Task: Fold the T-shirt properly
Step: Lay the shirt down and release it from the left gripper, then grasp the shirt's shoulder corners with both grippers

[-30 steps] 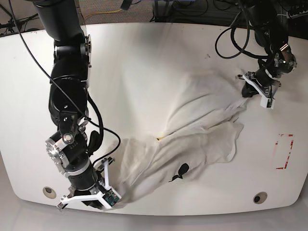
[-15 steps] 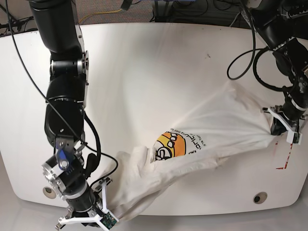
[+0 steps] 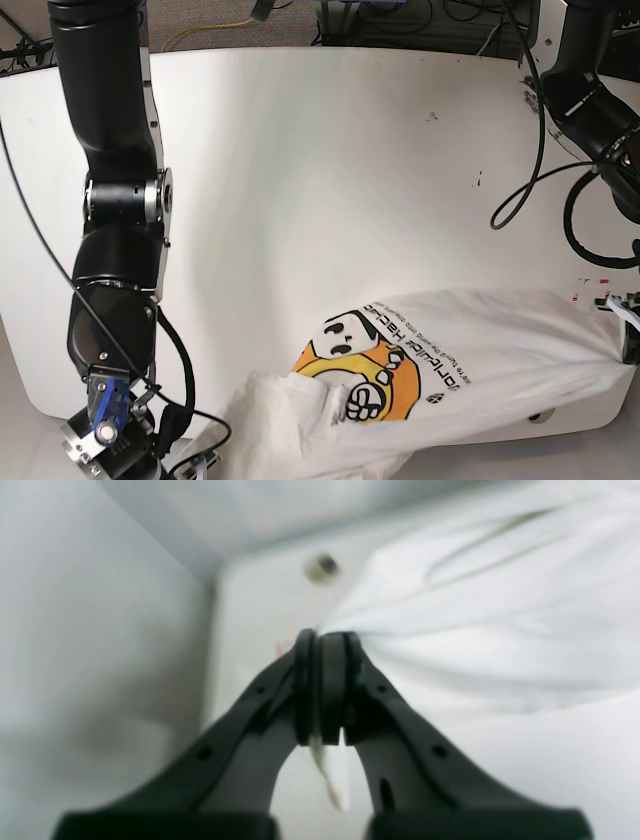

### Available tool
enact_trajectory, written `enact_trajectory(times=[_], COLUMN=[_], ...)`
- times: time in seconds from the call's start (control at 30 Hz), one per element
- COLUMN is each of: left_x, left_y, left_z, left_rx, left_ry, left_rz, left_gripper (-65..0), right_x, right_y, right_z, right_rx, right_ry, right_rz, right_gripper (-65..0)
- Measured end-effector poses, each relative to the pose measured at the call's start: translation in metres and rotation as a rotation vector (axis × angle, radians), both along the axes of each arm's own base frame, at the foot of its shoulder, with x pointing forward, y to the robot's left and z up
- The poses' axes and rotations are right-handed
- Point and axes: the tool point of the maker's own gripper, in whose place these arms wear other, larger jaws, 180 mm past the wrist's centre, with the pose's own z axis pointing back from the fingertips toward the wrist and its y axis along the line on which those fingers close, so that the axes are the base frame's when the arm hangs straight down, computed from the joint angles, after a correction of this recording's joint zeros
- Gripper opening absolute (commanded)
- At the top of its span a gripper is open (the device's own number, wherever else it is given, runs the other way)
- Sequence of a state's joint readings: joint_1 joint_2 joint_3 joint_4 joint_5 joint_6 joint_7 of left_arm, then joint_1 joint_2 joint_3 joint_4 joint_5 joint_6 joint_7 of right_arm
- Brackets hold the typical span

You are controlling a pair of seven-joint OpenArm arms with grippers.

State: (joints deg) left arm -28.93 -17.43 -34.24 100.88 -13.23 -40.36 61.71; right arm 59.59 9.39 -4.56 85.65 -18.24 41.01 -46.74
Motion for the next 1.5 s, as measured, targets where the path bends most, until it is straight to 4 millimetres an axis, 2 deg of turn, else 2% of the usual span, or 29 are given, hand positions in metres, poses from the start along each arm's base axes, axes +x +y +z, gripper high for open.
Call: enact_trajectory(times=[0.13, 0.2, 0.33, 0.4, 0.47, 0.53, 0.6, 0.67, 0.73, 0.9, 0.97, 1.07, 1.27, 1.33, 1.37, 1.5], left_x=[0.005, 0.003, 0.005, 0.006, 0.001, -0.009, -0.017, -0.025, -0.038, -0.074, -0.085, -0.107, -0.138, -0.14, -0.14, -0.142], left_y=[0.008, 0.01, 0.008, -0.001, -0.011, -0.019, -0.018, -0.018, -0.019, -0.017, -0.021, -0.022, -0.04, -0.047, -0.054, -0.073], left_z=[0.04, 0.048, 0.054, 0.048, 0.035, 0.01, -0.017, -0.037, -0.051, -0.111, -0.126, -0.153, -0.188, -0.193, -0.197, -0.207], left_rx=[0.024, 0.05, 0.146, 0.172, 0.191, 0.195, 0.197, 0.2, 0.221, 0.226, 0.214, 0.213, 0.167, 0.147, 0.126, 0.05], left_ry=[-0.09, -0.098, -0.061, -0.043, -0.022, 0.032, 0.106, 0.161, 0.194, 0.374, 0.409, 0.485, 0.523, 0.522, 0.519, 0.504], left_rz=[0.017, 0.014, -0.009, -0.034, -0.065, -0.089, -0.088, -0.088, -0.091, -0.099, -0.118, -0.134, -0.214, -0.222, -0.229, -0.237], left_gripper=[-65.0, -65.0, -65.0, -65.0, -65.0, -65.0, -65.0, -65.0, -65.0, -65.0, -65.0, -65.0, -65.0, -60.1, -55.6, -31.0], right_x=[-0.001, -0.006, -0.014, -0.019, -0.026, -0.034, -0.039, -0.048, -0.062, -0.092, -0.104, -0.128, -0.162, -0.169, -0.171, -0.18], right_y=[-0.001, -0.005, -0.023, -0.03, -0.041, -0.055, -0.064, -0.071, -0.075, -0.096, -0.101, -0.112, -0.127, -0.127, -0.126, -0.12], right_z=[0.029, 0.033, 0.029, 0.016, -0.004, -0.038, -0.067, -0.108, -0.134, -0.197, -0.217, -0.257, -0.299, -0.309, -0.311, -0.324], right_rx=[0.0, -0.007, 0.006, 0.028, 0.036, 0.049, 0.076, 0.088, 0.111, 0.169, 0.21, 0.264, 0.338, 0.344, 0.344, 0.353], right_ry=[-0.053, -0.055, -0.054, -0.047, -0.016, 0.045, 0.102, 0.182, 0.218, 0.343, 0.374, 0.491, 0.591, 0.615, 0.619, 0.65], right_rz=[-0.003, -0.031, -0.075, -0.09, -0.13, -0.169, -0.186, -0.217, -0.239, -0.316, -0.348, -0.418, -0.521, -0.531, -0.531, -0.523], right_gripper=[-65.0, -65.0, -65.0, -65.0, -65.0, -65.0, -65.0, -65.0, -65.0, -65.0, -65.0, -65.0, -65.0, -65.0, -65.0, -65.0])
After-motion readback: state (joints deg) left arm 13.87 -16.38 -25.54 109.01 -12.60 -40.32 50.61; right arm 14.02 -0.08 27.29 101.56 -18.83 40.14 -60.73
